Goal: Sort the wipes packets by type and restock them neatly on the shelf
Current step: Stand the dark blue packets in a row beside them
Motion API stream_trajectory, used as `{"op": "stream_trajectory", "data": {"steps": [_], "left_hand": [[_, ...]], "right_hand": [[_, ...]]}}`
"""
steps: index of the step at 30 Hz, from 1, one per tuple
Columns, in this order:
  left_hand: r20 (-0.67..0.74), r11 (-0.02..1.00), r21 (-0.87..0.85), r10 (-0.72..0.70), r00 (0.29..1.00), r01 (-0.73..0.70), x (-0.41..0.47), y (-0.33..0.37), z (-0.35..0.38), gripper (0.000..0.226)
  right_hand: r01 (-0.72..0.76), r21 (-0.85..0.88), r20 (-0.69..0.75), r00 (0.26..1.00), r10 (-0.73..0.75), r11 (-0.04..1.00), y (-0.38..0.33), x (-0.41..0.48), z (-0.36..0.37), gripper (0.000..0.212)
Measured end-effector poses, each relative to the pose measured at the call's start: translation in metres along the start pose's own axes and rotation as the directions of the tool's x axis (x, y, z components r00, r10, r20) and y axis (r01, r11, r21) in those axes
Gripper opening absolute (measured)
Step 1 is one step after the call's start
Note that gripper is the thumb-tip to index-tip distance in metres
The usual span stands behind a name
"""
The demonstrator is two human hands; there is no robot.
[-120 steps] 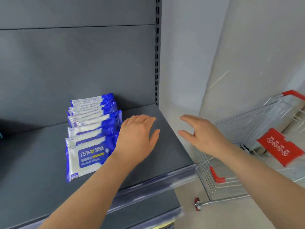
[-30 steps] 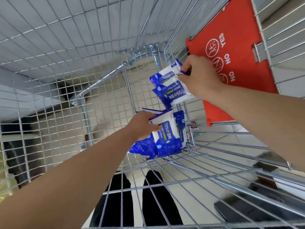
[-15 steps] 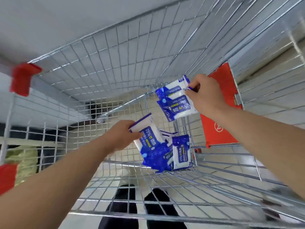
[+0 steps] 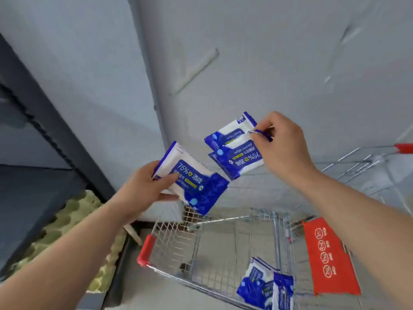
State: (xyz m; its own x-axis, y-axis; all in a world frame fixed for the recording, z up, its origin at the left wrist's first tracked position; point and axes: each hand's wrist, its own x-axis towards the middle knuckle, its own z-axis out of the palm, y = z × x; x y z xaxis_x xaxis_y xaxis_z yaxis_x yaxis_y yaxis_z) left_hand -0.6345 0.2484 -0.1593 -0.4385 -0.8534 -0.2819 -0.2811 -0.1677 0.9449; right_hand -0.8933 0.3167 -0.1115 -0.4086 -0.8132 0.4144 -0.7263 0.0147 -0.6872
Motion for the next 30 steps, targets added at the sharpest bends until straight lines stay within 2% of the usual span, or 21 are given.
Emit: {"op": "stream_trajectory", "data": {"steps": [4,7,15,19,22,30], "left_hand": [[-0.126,0.994,0.003,0.106,0.986,-0.107,-0.044,0.038,-0.082,0.029],[-0.195,0.983,-0.006,0.177,0.965,-0.182,-0.083,0.057,-0.149,0.027],[-0.344,0.967,0.003,0.239,0.908,-0.254,-0.165,0.072,-0.339,0.026],[-0.435,0.971,-0.06,0.182,0.882,-0.23,-0.183,0.066,-0.418,0.04],[-0.479,0.967,-0.093,0.166,0.862,-0.238,-0.188,0.061,-0.464,0.029],[-0.485,0.975,-0.094,0.13,0.865,-0.199,-0.169,0.05,-0.553,0.019]], "right_hand": [[0.145,0.069,-0.011,0.989,-0.144,0.987,-0.108,0.018,0.019,0.01],[0.216,0.111,-0.033,0.976,-0.214,0.97,-0.187,0.02,0.044,0.005],[0.262,0.205,-0.015,0.964,-0.265,0.943,-0.366,0.012,0.136,0.005],[0.242,0.236,0.065,0.962,-0.264,0.941,-0.423,0.016,0.187,0.007],[0.228,0.216,0.137,0.956,-0.261,0.949,-0.453,0.024,0.225,0.012],[0.173,0.086,0.347,0.918,-0.192,0.981,-0.485,0.056,0.326,0.013]]}}
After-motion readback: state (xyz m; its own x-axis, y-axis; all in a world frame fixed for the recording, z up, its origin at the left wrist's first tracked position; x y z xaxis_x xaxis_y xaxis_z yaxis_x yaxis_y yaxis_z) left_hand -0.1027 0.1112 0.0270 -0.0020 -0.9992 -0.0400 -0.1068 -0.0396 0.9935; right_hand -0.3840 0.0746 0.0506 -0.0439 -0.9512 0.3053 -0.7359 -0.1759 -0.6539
